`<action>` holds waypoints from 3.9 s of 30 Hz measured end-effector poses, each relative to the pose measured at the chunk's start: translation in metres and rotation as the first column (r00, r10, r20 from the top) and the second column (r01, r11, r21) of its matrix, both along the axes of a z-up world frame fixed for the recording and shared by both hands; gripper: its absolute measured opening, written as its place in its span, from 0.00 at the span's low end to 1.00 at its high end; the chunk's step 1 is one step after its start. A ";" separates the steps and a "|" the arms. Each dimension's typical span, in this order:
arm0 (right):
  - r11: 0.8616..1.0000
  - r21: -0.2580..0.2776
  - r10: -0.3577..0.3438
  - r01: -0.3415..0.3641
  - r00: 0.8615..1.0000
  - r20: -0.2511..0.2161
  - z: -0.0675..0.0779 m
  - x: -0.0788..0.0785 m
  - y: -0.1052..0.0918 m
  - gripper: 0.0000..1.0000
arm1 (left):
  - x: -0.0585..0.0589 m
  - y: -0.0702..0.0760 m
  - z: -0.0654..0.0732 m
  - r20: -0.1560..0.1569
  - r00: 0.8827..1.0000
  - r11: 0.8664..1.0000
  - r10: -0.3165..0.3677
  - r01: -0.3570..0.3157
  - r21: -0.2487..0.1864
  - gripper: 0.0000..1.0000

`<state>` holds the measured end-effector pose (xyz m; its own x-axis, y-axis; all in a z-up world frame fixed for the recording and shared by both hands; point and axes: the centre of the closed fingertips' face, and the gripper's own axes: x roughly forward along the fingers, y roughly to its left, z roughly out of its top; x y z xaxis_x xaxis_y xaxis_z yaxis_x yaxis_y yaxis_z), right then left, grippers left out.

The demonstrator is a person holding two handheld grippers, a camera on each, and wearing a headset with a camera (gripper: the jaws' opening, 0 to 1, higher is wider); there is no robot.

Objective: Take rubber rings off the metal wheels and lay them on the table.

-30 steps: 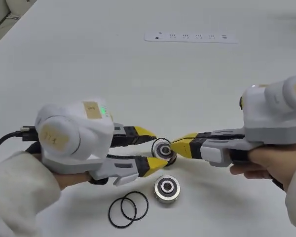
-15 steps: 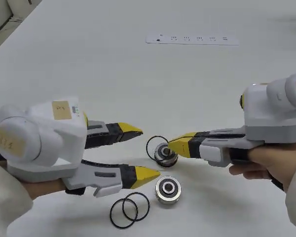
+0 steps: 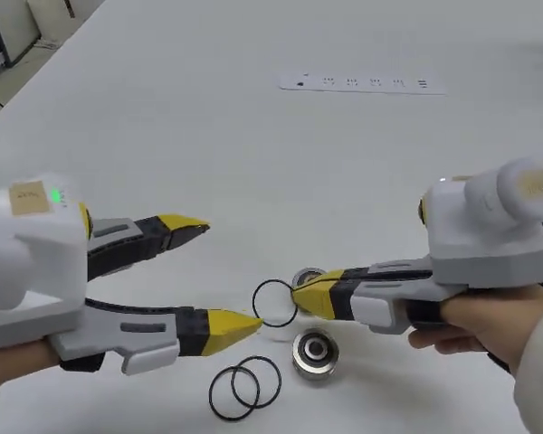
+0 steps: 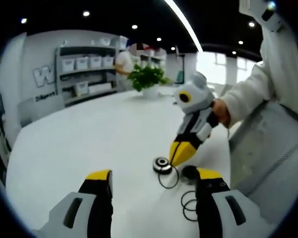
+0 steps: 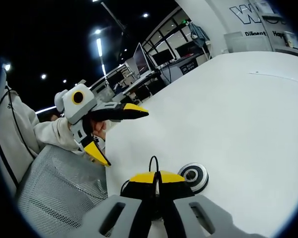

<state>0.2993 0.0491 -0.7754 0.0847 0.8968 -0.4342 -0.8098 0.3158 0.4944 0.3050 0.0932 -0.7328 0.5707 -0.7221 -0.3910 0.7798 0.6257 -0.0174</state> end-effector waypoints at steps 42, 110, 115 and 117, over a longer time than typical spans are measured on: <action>0.979 -0.140 0.162 -0.149 0.983 0.082 -0.022 -0.028 0.013 0.07 | -0.015 0.006 -0.011 -0.030 1.000 0.999 0.002 0.000 0.052 0.73; 0.982 -0.191 0.055 -0.006 0.966 0.254 -0.034 0.028 -0.040 0.18 | 0.031 -0.067 -0.032 -0.012 0.969 0.967 -0.246 0.246 0.067 0.36; 0.981 -0.196 0.060 -0.006 0.961 0.270 -0.034 0.030 -0.041 0.15 | 0.035 -0.071 -0.044 -0.032 0.968 0.964 -0.251 0.252 0.082 0.29; 0.978 -0.209 0.071 -0.010 0.955 0.288 -0.036 0.031 -0.042 0.12 | 0.035 -0.073 -0.048 -0.038 0.966 0.963 -0.254 0.257 0.086 0.27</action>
